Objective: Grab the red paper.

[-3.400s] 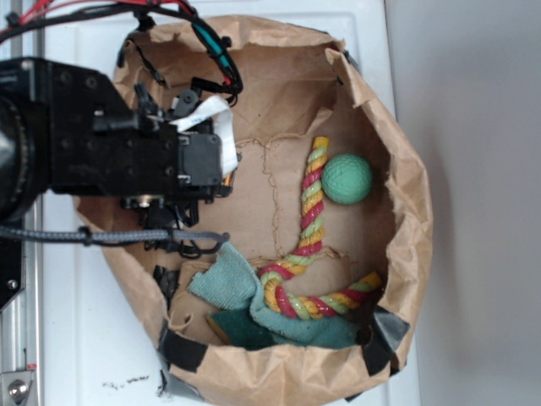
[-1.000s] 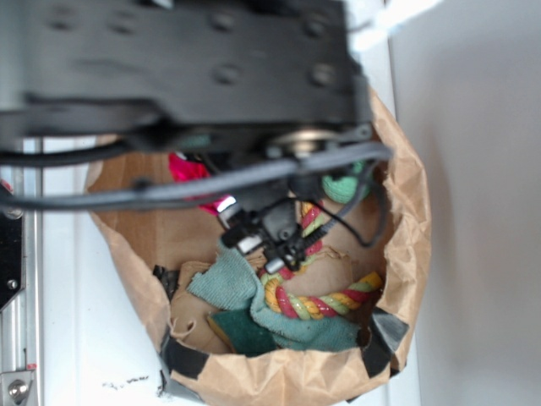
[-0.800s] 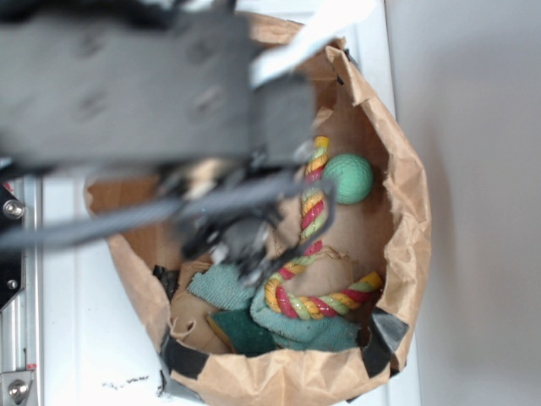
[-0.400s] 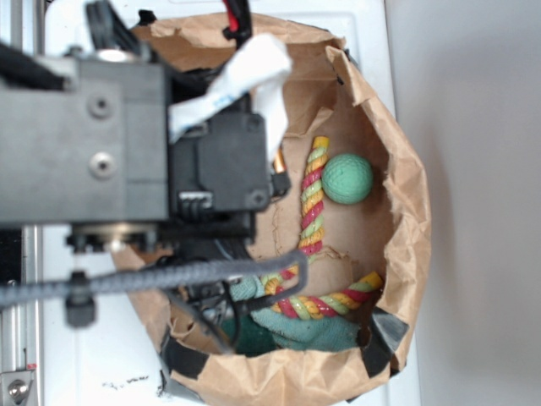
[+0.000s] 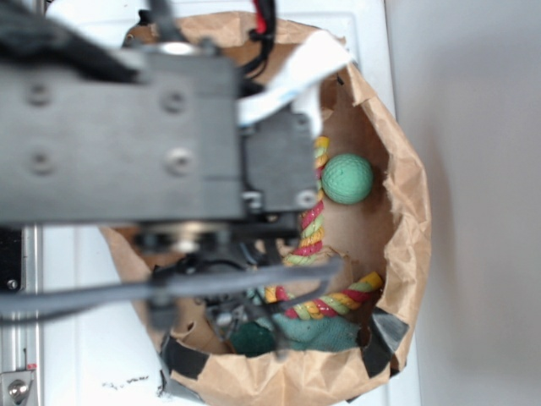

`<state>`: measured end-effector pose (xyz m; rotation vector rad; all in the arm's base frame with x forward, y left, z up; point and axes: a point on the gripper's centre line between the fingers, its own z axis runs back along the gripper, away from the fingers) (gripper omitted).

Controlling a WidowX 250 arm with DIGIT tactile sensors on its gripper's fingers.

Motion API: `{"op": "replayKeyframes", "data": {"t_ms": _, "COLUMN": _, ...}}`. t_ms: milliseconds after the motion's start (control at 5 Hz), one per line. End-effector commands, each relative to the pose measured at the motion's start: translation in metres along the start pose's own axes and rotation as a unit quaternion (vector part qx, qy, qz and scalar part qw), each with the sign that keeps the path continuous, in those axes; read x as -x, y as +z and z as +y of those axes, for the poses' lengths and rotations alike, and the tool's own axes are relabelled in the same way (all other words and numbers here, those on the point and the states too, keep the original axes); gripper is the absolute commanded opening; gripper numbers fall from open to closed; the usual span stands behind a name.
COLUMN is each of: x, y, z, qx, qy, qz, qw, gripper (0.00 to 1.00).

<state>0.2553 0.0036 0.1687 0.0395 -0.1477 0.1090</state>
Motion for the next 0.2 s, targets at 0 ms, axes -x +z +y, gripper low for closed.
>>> {"op": "replayKeyframes", "data": {"t_ms": 0, "x": 0.0013, "y": 0.0170, "z": 0.0076, "qx": -0.006, "qy": 0.004, "qz": -0.032, "qw": 0.999, "gripper": 0.00}}
